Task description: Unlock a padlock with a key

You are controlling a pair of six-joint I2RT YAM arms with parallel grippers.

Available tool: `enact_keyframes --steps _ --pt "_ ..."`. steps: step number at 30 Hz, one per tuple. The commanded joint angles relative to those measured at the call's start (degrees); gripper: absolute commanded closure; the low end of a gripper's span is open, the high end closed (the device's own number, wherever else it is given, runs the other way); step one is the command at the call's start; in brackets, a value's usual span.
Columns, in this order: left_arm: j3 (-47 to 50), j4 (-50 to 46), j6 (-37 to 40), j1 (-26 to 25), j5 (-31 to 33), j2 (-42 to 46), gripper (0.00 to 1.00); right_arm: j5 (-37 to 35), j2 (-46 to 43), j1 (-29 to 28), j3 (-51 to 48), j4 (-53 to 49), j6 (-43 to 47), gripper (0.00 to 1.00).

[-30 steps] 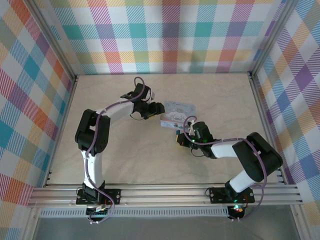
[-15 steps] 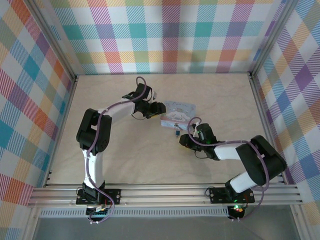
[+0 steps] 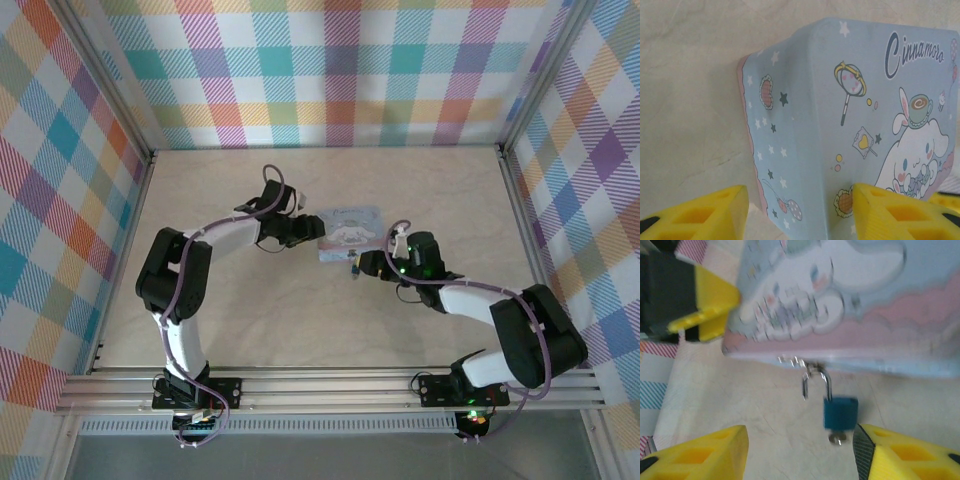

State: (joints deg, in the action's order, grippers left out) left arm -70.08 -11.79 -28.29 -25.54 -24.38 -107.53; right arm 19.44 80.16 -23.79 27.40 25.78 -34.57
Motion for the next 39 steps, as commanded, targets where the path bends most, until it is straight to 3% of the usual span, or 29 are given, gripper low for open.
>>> enact_keyframes --steps 1,5,11,17,21,39 --pt "5.28 -6.29 -0.62 -0.78 3.11 0.58 0.45 4.5 2.01 2.23 3.24 2.44 4.64 0.41" --pt "7.77 -6.3 -0.97 -1.04 3.66 2.36 0.45 9.34 6.56 3.87 6.98 2.87 6.54 0.41" --pt "9.76 -6.96 -1.25 -1.08 4.77 4.22 0.45 9.66 8.9 4.06 8.3 2.98 8.92 0.43" --pt "10.51 -6.27 -2.29 -1.22 4.6 5.48 0.45 9.41 4.47 4.19 4.05 2.37 11.78 0.43" --pt "9.9 -6.21 -2.62 -1.31 4.52 5.26 0.45 13.77 4.33 4.11 -0.44 7.6 11.01 0.46" --pt "8.87 -7.04 -3.33 -1.59 5.22 5.67 0.45 19.11 21.8 3.05 4.14 21.11 8.62 0.44"
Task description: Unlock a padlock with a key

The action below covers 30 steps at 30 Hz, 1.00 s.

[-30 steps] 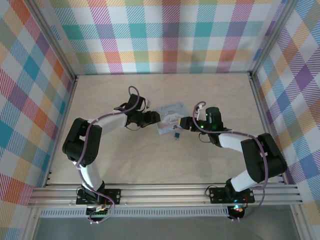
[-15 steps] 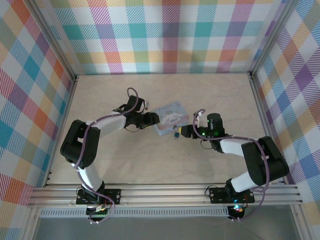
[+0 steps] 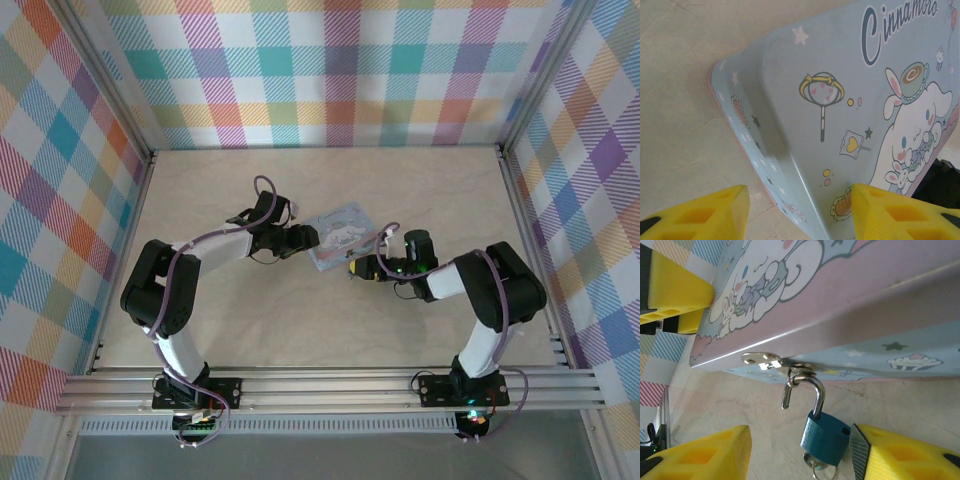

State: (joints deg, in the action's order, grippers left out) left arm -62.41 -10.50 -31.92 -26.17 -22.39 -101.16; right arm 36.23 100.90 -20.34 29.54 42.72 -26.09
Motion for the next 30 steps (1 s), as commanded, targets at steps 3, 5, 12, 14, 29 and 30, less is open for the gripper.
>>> enact_keyframes --steps 3,5,12,14,29,30 --pt "1.04 -8.53 0.25 -0.94 3.31 -0.56 0.46 2.51 2.21 -0.39 2.91 4.13 0.75 0.45" --pt "1.02 -8.52 0.27 -1.02 3.32 -0.61 0.46 2.69 2.99 -0.4 3.47 4.09 1.05 0.45" --pt "1.37 -8.46 0.16 -1.03 3.84 -0.34 0.46 4.48 5.96 -0.4 5.05 5.93 0.3 0.46" --pt "1.46 -8.31 0.02 -1.1 3.85 -0.33 0.46 5.34 6.44 -0.4 5.09 6.64 -0.17 0.47" --pt "1.77 -8.19 -0.07 -1.25 3.94 -0.17 0.46 6.27 7.58 -0.4 4.39 7.39 -0.46 0.62" --pt "1.83 -8.19 -0.02 -1.24 3.94 -0.17 0.46 6.23 7.54 -0.36 4.3 7.28 -0.29 0.63"
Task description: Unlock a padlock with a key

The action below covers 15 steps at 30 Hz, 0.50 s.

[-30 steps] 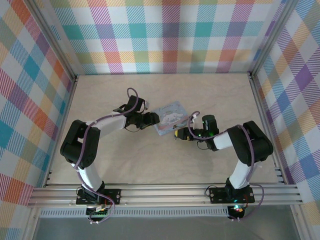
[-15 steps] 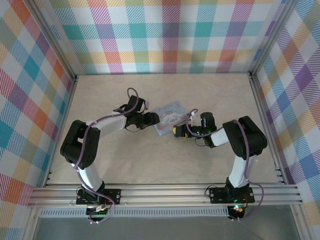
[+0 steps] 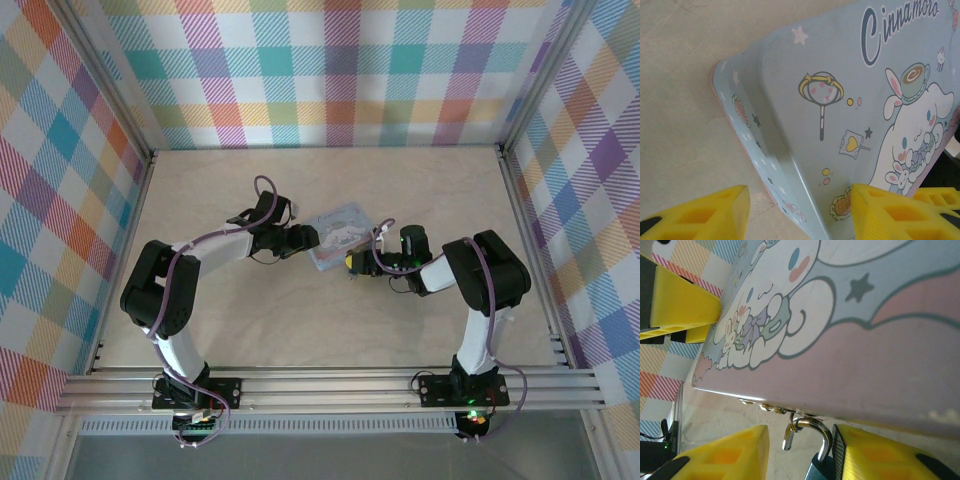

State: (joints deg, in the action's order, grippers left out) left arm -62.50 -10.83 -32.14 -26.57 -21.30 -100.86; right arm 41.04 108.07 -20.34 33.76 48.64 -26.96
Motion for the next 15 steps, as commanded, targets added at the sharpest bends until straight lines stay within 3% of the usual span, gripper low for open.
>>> enact_keyframes --steps 1,15 --pt "1.94 -7.83 0.16 -0.85 2.84 -0.48 0.46 1.26 0.3 -0.32 0.0 1.16 0.63 0.64" --pt "2.12 -7.63 0.23 -0.94 2.84 -0.49 0.46 -0.67 -1.01 -0.1 -0.38 -3.54 3.98 0.78"
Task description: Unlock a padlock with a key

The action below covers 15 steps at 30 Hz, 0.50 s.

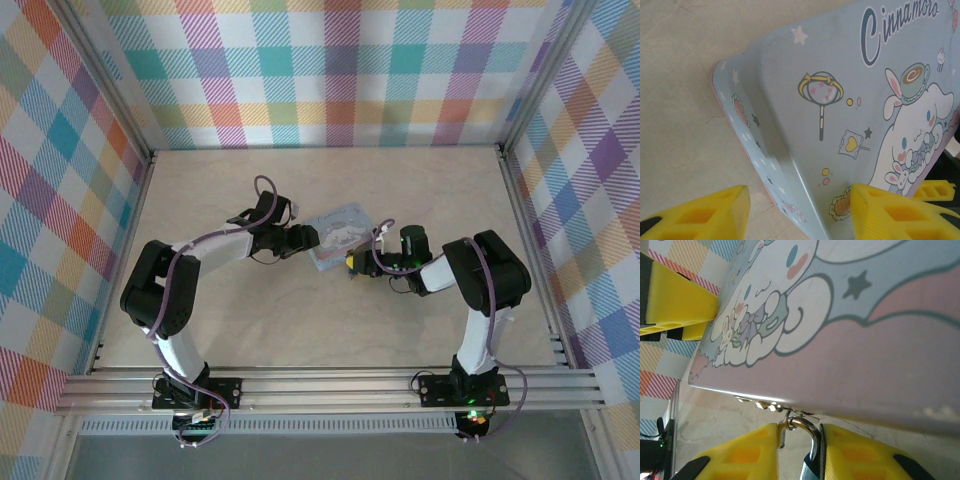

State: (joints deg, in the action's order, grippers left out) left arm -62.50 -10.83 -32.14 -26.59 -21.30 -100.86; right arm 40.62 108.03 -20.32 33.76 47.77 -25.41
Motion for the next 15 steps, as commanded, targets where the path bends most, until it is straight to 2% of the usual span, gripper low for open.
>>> enact_keyframes --steps 1,11,15 --pt "2.12 -7.63 0.16 -0.89 2.84 -0.35 0.46 -0.45 -1.12 -0.03 -0.36 -3.21 2.79 0.79" --pt "2.06 -7.63 0.23 -0.92 2.91 -0.39 0.46 0.2 -1.12 0.72 -0.7 -2.88 2.45 0.82" --pt "2.2 -7.63 0.24 -0.91 3.1 -0.23 0.46 0.71 -0.27 0.73 -0.51 -0.4 1.12 0.79"
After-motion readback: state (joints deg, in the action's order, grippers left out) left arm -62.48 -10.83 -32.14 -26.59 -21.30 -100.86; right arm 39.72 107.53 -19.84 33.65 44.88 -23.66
